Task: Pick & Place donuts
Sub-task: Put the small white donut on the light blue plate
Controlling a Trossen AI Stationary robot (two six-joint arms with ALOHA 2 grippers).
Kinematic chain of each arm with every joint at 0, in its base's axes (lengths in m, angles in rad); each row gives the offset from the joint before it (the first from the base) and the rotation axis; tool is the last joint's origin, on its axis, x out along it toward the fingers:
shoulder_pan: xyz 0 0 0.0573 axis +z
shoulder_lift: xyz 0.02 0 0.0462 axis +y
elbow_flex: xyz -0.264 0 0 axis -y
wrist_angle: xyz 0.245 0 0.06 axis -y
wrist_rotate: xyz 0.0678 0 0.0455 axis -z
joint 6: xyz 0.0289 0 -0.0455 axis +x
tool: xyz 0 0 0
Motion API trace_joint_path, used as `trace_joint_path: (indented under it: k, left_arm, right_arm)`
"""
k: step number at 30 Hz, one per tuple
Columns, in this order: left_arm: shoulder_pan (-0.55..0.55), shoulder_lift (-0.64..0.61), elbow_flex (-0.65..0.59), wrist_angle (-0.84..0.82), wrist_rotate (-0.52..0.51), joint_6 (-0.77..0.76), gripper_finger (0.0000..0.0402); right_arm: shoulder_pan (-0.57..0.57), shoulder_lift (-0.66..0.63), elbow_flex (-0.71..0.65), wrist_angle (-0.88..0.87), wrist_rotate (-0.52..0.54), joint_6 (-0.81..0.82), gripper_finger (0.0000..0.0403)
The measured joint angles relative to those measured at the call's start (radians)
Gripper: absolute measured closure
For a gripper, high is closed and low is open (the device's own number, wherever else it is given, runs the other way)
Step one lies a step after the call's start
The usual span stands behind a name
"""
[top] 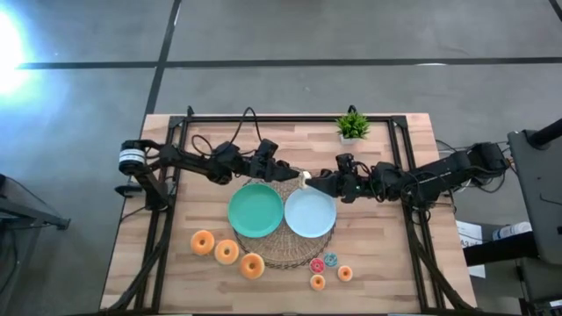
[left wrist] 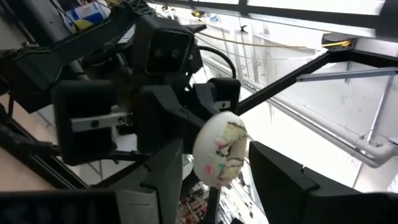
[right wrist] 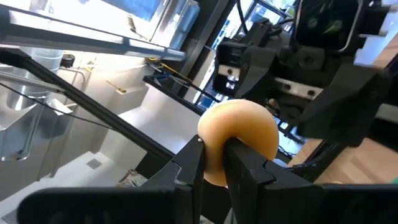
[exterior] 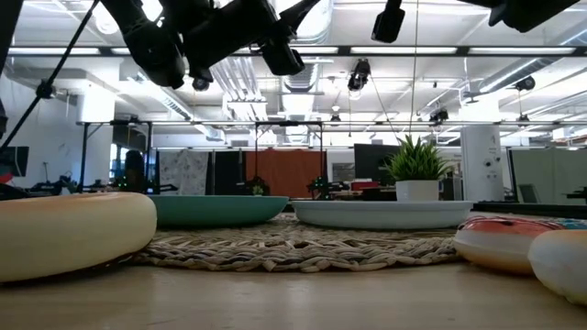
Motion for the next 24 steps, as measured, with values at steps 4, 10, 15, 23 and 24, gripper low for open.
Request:
trace_joint_path:
  k: [4, 10, 15, 23, 24]
  left_arm:
    - [-0.016, 0.006, 0.012, -0.003, -0.007, 0.0, 0.0243]
    - [-0.016, 0.007, 0.037, -0.047, -0.014, 0.014, 0.0243]
    - [-0.016, 0.007, 0.047, -0.057, -0.013, 0.024, 0.0243]
    - [-0.025, 0.007, 0.047, -0.07, -0.009, 0.051, 0.0244]
    - [-0.027, 0.007, 0.047, -0.072, -0.01, 0.057, 0.0245]
  right_arm:
    - [-0.007, 0.0, 0.0, -0.001, -0.002, 0.006, 0.0355]
    - [-0.014, 0.0, 0.0, -0.008, -0.01, 0.011, 0.0354]
    - [-0.013, 0.0, 0.0, -0.007, -0.011, 0.01, 0.0353]
    - [-0.016, 0.0, 0.0, -0.006, -0.012, 0.014, 0.0353]
    - [-0.017, 0.0, 0.0, -0.006, -0.013, 0.017, 0.0353]
